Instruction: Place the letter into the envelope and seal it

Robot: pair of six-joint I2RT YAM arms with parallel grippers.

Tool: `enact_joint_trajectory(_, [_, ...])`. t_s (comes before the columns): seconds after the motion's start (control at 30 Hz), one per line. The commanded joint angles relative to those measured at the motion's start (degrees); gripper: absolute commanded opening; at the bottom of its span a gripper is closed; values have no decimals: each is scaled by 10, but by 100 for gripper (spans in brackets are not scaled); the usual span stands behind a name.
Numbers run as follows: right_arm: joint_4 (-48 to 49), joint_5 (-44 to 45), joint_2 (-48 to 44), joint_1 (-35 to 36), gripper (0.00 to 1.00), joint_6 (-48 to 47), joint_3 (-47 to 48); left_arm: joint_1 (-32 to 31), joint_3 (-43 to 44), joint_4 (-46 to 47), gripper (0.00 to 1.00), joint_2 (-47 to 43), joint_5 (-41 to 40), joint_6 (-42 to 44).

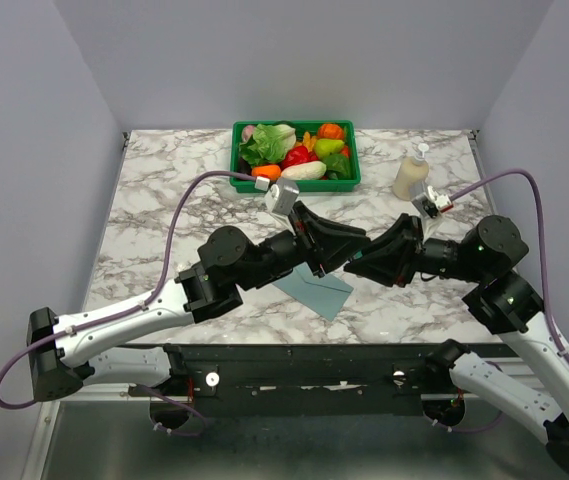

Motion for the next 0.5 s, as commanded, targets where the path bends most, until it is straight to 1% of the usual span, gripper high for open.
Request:
enact_joint_trajectory(0.0, [0,8,-5,2,1,3,-1,-2,-11,3,24,1,26,-9])
enact_joint_trajectory(0.03, [1,8,-5,2,1,3,-1,-2,-12,3,10,0,26,-10])
enact_joint_trajectory(0.07, [1,8,-5,2,1,3,-1,-3,-13,2,3,-1,26,-9])
enact_joint_trajectory(0.1, [1,7,-5,2,1,3,-1,-3,-12,-3,0,0,26,-9])
enact_joint_trajectory(0.23, [0,0,-2,2,2,4,4,-3,1,-30,0,-3,26,7])
enact_joint_trajectory(0.27, [1,-3,-1,3,7,5,6,-3,6,-38,0,-1,29,12])
enact_joint_trajectory(0.3, [0,-11,1,2,15,6,7,-2,11,-58,0,0,33,17])
enact_joint_trajectory(0.4, [-3,-27,9,3,25,6,14,-3,37,-103,0,6,47,42])
enact_joint_trajectory(0.47, [-4,-31,12,3,28,6,17,-3,49,-119,0,8,55,55])
